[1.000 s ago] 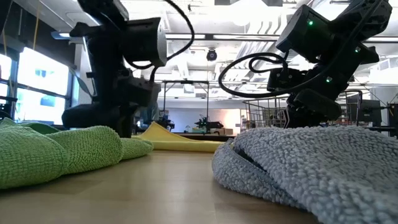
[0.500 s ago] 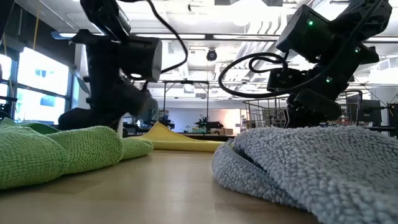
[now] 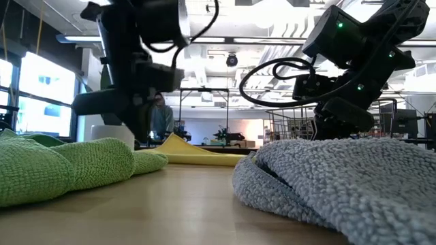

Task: Fold microfiber towels
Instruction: Fold the yellow towel

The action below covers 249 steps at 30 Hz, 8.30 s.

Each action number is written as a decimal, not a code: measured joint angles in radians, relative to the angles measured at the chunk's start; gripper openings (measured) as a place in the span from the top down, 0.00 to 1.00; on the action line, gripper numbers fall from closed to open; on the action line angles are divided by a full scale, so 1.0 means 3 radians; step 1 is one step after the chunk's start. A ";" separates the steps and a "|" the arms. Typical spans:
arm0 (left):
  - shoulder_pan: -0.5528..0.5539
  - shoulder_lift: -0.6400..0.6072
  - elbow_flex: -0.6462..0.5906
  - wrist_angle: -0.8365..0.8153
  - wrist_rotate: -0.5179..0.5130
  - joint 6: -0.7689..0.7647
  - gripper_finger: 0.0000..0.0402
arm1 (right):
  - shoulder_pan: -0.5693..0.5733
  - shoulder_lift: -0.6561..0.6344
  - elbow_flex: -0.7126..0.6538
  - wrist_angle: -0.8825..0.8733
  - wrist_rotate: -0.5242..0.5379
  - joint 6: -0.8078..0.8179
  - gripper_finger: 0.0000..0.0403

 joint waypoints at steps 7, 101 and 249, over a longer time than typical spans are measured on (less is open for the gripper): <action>0.0064 0.0044 -0.0150 0.0654 0.0177 0.0169 0.98 | 0.0000 -0.0001 0.0000 -0.0010 -0.0049 0.0009 0.68; 0.0204 0.0124 -0.0318 0.0954 0.0857 -0.0164 0.84 | 0.1569 -0.0005 0.0595 -0.2485 0.1167 0.1590 0.65; -0.1089 -0.0889 0.0010 -0.0039 0.0678 -0.2059 0.84 | 0.0009 0.1808 0.2238 0.1806 0.1777 -0.4663 1.00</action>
